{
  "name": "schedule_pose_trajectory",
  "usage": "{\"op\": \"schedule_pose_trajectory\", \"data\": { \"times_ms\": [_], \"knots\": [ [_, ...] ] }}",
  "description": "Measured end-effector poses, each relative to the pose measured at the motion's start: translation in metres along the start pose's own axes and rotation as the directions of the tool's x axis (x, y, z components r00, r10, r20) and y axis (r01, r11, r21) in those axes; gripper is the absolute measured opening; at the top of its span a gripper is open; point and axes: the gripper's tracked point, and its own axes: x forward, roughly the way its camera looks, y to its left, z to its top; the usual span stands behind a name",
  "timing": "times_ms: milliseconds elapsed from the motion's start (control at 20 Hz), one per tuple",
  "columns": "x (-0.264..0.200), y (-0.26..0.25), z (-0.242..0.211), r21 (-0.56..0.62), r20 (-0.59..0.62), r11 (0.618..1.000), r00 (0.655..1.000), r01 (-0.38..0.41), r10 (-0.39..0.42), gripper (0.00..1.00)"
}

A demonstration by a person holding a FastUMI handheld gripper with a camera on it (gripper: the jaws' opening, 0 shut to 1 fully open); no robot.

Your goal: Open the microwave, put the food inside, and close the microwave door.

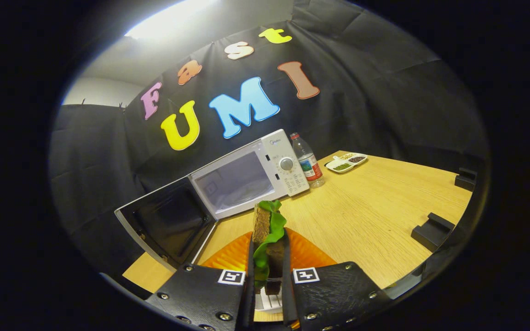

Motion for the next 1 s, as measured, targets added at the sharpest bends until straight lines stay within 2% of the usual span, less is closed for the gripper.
{"op": "schedule_pose_trajectory", "data": {
  "times_ms": [100, 250, 550, 800, 1000],
  "knots": [
    [0.016, 0.005, 0.009, -0.049, 0.01, 0.999, 1.0, 0.007, -0.007, 0.23],
    [0.045, 0.028, 0.03, -0.062, 0.023, 0.998, 0.999, -0.029, 0.031, 0.23],
    [0.127, 0.073, 0.065, -0.134, 0.028, 0.989, 0.997, -0.065, 0.069, 0.23],
    [0.198, 0.108, 0.068, -0.12, -0.01, 0.988, 0.995, -0.097, 0.097, 0.23],
    [0.251, 0.116, 0.059, -0.109, -0.046, 0.991, 0.996, -0.078, 0.073, 0.23]
  ]
}}
